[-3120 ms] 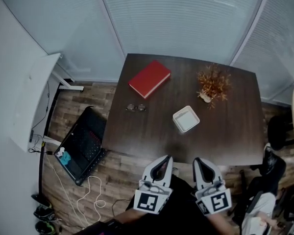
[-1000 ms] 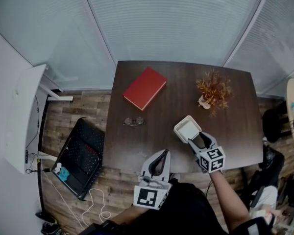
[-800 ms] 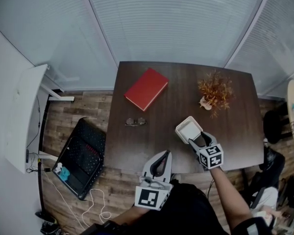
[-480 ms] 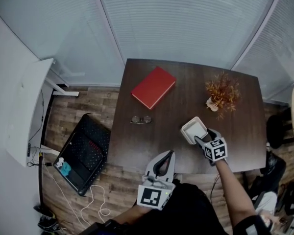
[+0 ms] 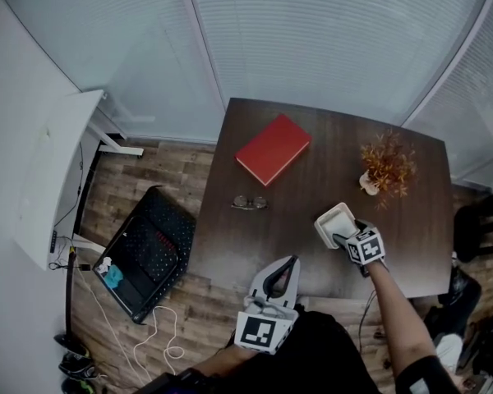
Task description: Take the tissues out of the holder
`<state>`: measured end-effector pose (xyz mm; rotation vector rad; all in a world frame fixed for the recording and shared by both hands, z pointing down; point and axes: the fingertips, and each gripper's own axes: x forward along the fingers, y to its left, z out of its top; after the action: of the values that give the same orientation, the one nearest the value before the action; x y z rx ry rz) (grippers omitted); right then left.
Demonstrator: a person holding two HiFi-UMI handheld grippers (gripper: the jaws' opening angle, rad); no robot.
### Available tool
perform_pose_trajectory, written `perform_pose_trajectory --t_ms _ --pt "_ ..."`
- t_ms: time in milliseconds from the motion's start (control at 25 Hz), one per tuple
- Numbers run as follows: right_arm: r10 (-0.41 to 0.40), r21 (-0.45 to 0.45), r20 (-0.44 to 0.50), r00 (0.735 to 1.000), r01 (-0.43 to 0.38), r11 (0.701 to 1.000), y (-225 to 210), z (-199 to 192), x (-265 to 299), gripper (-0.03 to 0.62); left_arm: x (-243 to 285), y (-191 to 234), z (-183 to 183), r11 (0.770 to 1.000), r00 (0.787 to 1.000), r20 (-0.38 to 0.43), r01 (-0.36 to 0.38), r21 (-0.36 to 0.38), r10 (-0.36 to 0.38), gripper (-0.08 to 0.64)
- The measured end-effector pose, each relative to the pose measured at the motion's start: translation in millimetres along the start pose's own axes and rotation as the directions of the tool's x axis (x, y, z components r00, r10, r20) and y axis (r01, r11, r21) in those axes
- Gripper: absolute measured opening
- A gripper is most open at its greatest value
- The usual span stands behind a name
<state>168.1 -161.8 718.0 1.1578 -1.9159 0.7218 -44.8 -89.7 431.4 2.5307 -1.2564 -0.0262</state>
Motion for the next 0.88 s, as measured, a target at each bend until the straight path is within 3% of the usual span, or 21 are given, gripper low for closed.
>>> perform_pose_trajectory --t_ms 320,760,880 --pt "-0.016 -0.075 -0.11 0.994 0.008 0.997 -9 -14 18 0.368 6 6 -4 1.0 1.0 -0.021 -0.004 0.0 0.004 -0.005" --pt "-0.008 -0.05 -0.172 0.985 -0.001 0.999 -10 -22 36 0.369 4 17 -9 0.999 0.999 -0.041 -0.027 -0.032 0.026 -0.005" --pt "-0.004 -0.062 -0.206 0.979 -0.009 0.998 -10 -25 40 0.399 5 18 -11 0.999 0.998 -0.05 -0.029 -0.042 0.027 -0.005"
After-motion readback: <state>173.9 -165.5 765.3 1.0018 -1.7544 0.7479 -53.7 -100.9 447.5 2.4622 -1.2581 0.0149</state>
